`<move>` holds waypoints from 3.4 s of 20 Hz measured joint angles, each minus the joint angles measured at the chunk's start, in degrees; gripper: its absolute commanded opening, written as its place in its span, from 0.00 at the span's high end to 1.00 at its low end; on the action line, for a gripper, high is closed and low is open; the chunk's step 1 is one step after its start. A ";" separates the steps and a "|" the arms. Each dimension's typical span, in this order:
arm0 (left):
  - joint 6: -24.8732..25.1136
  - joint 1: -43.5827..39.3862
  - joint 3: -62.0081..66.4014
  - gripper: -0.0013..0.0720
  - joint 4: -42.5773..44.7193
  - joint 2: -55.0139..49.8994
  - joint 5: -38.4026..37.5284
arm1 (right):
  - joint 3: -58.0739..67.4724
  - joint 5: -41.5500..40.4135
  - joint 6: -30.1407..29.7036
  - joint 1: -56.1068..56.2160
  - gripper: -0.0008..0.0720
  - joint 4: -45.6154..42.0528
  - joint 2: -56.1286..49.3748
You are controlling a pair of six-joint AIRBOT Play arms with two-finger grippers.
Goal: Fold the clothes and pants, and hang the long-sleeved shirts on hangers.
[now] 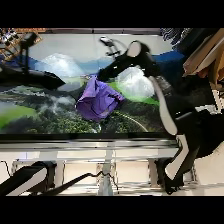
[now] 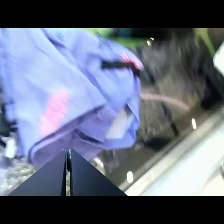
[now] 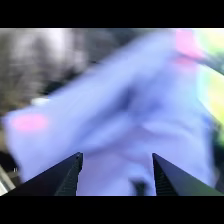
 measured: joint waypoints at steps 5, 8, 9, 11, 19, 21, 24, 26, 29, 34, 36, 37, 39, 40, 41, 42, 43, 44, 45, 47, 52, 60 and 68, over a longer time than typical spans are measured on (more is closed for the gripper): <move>3.96 -10.27 -0.52 0.97 3.93 -10.95 4.85 | -9.66 1.27 4.33 -8.66 0.10 -0.17 1.66; 4.74 -13.31 -0.57 0.97 5.75 -17.73 7.13 | -12.81 0.70 2.40 -10.45 0.10 1.57 0.44; 4.76 -13.81 -0.57 0.97 6.08 -19.65 8.11 | -13.40 0.22 1.60 -10.78 0.10 2.43 -0.15; 4.90 -14.32 -0.57 0.97 6.73 -22.60 10.25 | -14.03 -1.27 0.61 -11.15 0.10 4.13 -1.03; 5.07 -13.64 -0.57 0.97 7.78 -28.33 13.29 | -14.75 -2.91 -1.79 -10.73 0.04 12.90 -5.42; 5.49 -12.41 -0.57 0.97 8.55 -28.63 13.09 | -14.75 -2.93 -2.38 -9.77 0.04 15.19 -6.67; 6.80 -10.38 -0.57 0.97 9.09 -28.85 11.15 | -14.75 -3.15 -2.60 -8.07 0.03 16.81 -8.55; 8.44 -9.01 -0.57 0.97 9.40 -28.92 9.77 | -14.78 -3.67 -2.51 -7.17 0.03 17.25 -9.42; 11.56 -7.39 -0.57 0.97 9.55 -28.96 8.35 | -14.78 -4.85 -2.14 -6.43 0.03 18.88 -10.14; 14.97 -6.29 -0.57 0.97 9.57 -28.96 6.45 | -14.45 -5.27 -2.10 -5.55 0.04 25.00 -11.96; 15.45 -6.16 -0.57 0.97 9.57 -28.96 5.81 | -13.00 -3.78 -1.68 -4.50 0.04 27.08 -13.51; 15.58 -6.14 -0.57 0.97 9.55 -28.96 5.57 | -11.78 -2.67 -0.94 -3.80 0.04 27.74 -14.56; 15.87 -6.10 -0.57 0.97 9.55 -28.96 4.94 | -8.87 -0.26 0.98 -2.29 0.05 27.89 -16.81; 15.89 -6.10 -0.57 0.97 9.53 -28.96 4.55 | -7.48 1.01 2.05 -1.60 0.17 27.67 -17.84; 15.91 -6.10 -0.57 0.97 9.53 -28.96 4.15 | -6.14 2.23 2.95 -0.90 0.53 27.32 -18.75; 16.00 -6.10 -0.57 0.97 9.53 -28.96 3.85 | -5.05 3.19 3.54 -0.31 0.90 26.95 -19.45; 16.09 -6.10 -0.57 0.97 9.51 -28.96 3.65 | -4.09 3.85 4.13 0.09 0.97 26.84 -19.89; 16.09 -6.10 -0.57 0.97 9.49 -28.85 3.61 | -3.13 4.24 4.63 0.35 0.97 26.77 -20.13; 16.09 -6.08 -0.57 0.97 9.51 -28.46 3.41 | -2.14 4.70 4.85 0.48 0.97 26.45 -20.15; 16.09 -5.84 -0.31 0.97 9.49 -26.23 2.95 | -0.79 4.87 5.46 0.15 0.97 25.20 -18.73; 14.58 -3.85 2.86 0.97 5.70 -10.82 -2.78 | 0.42 3.82 11.56 -5.62 0.97 15.52 -6.88; 12.33 5.40 4.22 0.97 2.16 19.74 -6.95 | 0.59 11.02 24.26 -30.53 0.97 -0.42 21.70; 11.74 8.92 4.26 0.97 2.16 27.02 -7.28 | -13.70 21.68 17.35 -74.58 0.97 -7.78 40.92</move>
